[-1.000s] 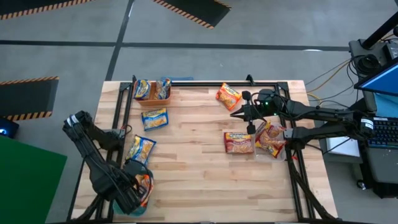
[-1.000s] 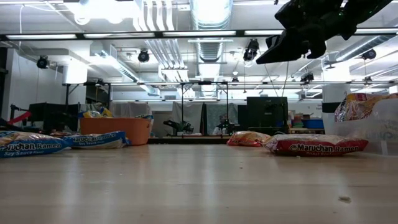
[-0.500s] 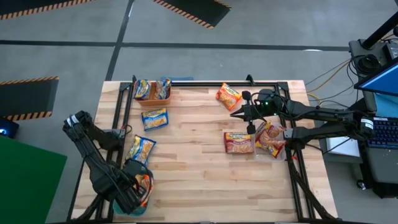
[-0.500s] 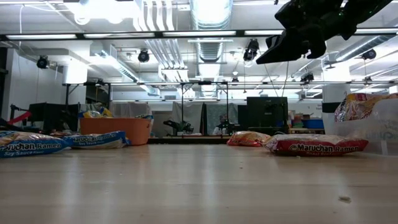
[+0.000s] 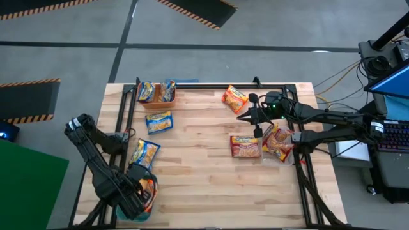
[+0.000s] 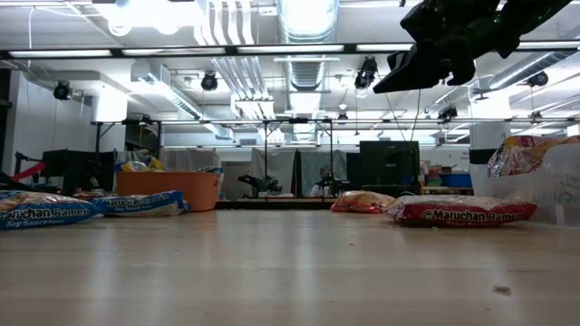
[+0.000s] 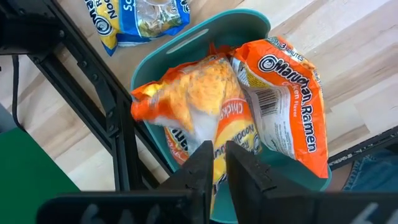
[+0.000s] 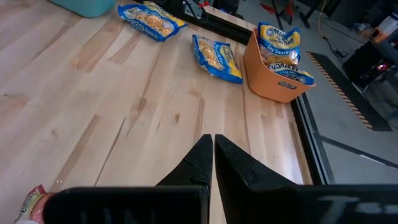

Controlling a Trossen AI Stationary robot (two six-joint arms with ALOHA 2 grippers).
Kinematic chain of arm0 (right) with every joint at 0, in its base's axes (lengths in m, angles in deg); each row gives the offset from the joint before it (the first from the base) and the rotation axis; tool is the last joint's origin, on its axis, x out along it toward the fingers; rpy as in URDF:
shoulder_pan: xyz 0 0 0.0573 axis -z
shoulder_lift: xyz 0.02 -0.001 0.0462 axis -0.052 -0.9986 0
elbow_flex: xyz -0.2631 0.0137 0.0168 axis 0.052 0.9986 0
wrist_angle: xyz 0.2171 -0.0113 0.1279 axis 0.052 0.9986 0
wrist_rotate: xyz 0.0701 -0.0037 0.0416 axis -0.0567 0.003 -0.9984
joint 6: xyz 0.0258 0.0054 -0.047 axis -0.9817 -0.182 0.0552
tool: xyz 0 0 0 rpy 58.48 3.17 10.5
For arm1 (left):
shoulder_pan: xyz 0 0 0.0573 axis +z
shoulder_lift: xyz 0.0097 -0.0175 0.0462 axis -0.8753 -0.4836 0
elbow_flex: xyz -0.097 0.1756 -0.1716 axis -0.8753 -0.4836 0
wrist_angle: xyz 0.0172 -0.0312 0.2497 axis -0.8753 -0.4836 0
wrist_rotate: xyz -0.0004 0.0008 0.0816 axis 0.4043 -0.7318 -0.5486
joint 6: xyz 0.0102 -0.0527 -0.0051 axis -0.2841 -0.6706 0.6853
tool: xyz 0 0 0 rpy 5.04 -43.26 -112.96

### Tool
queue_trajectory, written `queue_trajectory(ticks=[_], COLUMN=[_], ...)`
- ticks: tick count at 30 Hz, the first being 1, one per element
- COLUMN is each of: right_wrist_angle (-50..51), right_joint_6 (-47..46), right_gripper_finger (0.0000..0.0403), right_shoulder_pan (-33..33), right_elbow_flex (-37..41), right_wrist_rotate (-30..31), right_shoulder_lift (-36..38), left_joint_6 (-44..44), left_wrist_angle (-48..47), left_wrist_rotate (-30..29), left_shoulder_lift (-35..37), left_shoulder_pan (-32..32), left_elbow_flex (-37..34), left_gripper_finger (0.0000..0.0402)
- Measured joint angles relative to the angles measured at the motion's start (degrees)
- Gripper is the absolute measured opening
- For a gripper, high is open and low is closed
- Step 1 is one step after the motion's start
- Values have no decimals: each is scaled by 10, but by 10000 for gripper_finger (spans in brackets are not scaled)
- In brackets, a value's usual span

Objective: Sort Maruchan noodles
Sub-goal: Put the orange noodle pack into the green bin

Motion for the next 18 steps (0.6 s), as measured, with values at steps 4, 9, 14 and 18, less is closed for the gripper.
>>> queue_trajectory(ticks=[4,9,14,18], right_wrist_angle=[0,0,0,0], right_joint_6=[0,1,2,3], right_gripper_finger=[9,9,9,9], right_shoulder_pan=[0,0,0,0], right_elbow_flex=[0,0,0,0], right_wrist_rotate=[0,0,0,0], right_shoulder_lift=[0,0,0,0], left_joint_6=[-3,-3,-3,-3], left_wrist_angle=[0,0,0,-4], left_wrist_rotate=[0,-1,-9,-16], left_shoulder_lift=[0,0,0,-3], left_shoulder_pan=[0,0,0,0], left_elbow_flex=[0,0,-1,-2], left_gripper_finger=[49,74,88,88])
